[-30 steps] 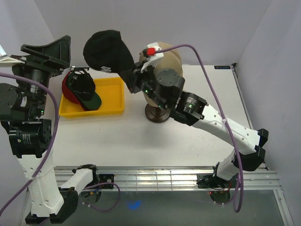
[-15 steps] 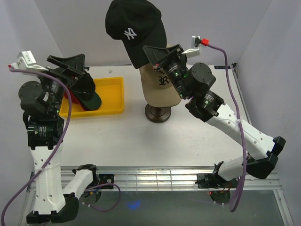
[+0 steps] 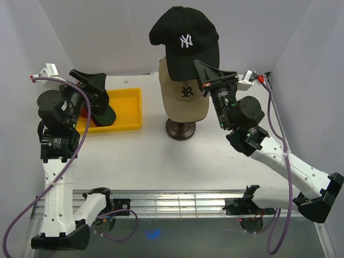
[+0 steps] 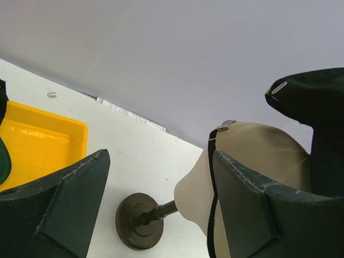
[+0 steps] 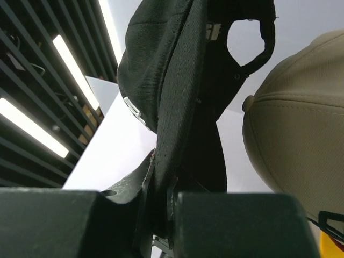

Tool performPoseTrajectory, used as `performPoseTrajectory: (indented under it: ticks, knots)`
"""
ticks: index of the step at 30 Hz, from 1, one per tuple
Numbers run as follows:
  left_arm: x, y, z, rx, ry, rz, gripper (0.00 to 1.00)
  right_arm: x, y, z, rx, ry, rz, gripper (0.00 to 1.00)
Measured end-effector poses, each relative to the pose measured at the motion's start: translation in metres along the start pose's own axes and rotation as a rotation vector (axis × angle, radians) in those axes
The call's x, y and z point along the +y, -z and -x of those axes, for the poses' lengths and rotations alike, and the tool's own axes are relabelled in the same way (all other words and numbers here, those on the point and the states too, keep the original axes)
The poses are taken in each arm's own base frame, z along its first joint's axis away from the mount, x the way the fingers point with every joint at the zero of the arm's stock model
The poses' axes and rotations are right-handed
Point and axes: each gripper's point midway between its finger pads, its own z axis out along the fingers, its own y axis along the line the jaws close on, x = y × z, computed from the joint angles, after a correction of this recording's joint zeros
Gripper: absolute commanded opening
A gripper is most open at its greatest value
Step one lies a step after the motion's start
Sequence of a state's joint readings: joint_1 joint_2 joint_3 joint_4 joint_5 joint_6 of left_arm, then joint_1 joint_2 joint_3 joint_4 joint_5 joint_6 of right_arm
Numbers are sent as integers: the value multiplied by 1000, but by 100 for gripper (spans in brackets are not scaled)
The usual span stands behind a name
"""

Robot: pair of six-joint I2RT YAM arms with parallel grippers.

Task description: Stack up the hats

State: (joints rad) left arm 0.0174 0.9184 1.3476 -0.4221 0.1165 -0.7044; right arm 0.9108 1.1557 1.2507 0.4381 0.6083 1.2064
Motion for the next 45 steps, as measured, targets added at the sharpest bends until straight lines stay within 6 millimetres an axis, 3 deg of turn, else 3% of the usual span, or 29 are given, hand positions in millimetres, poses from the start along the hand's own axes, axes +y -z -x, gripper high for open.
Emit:
performPoseTrajectory:
  ticks: [5,18,27,45]
  knots:
    - [2,-1,-3,8,-8,0,87,2,6,10,-37,-69,15,8]
    - [5,-3,-6,20,-25,6,87,-18,5,8,-60,-132,-13,8]
    - [6,-4,-8,29,-28,5,87,-56,11,-1,-49,-131,-81,8]
    - [14,-10,-19,60,-24,21,87,-72,27,2,-49,-193,-88,8]
